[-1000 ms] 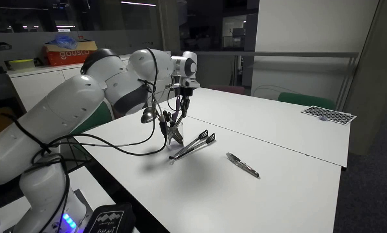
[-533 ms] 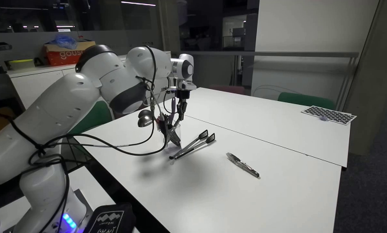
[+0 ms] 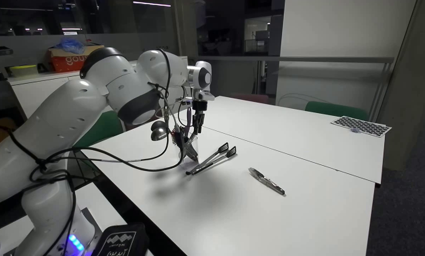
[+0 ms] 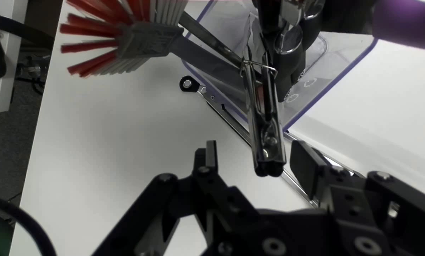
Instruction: Pick the object on the right and put it in the holder
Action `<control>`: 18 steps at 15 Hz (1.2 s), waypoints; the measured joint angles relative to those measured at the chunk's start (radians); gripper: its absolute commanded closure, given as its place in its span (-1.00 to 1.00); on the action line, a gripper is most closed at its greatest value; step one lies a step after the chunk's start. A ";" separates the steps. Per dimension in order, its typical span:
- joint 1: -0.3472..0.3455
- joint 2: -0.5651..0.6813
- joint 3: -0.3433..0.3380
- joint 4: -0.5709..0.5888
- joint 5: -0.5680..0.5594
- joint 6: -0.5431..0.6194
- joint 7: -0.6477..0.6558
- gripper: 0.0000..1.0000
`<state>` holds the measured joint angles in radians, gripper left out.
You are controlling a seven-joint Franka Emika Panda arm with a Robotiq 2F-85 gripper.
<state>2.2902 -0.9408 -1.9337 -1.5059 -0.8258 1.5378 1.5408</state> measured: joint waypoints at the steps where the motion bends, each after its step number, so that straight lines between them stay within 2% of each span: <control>1: -0.006 0.000 0.005 -0.004 0.000 0.000 0.000 -0.96; 6: -0.063 0.020 0.069 -0.039 0.003 0.017 0.000 -1.00; 9: -0.138 0.044 0.157 -0.063 0.062 0.036 -0.015 -1.00; 13: -0.302 0.109 0.294 -0.104 0.186 0.048 -0.086 -1.00; 17: -0.527 0.216 0.420 -0.191 0.320 0.066 -0.163 -1.00; 18: -0.590 0.235 0.460 -0.218 0.324 0.074 -0.167 -1.00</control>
<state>1.7005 -0.7055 -1.4741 -1.7242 -0.5013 1.6121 1.3735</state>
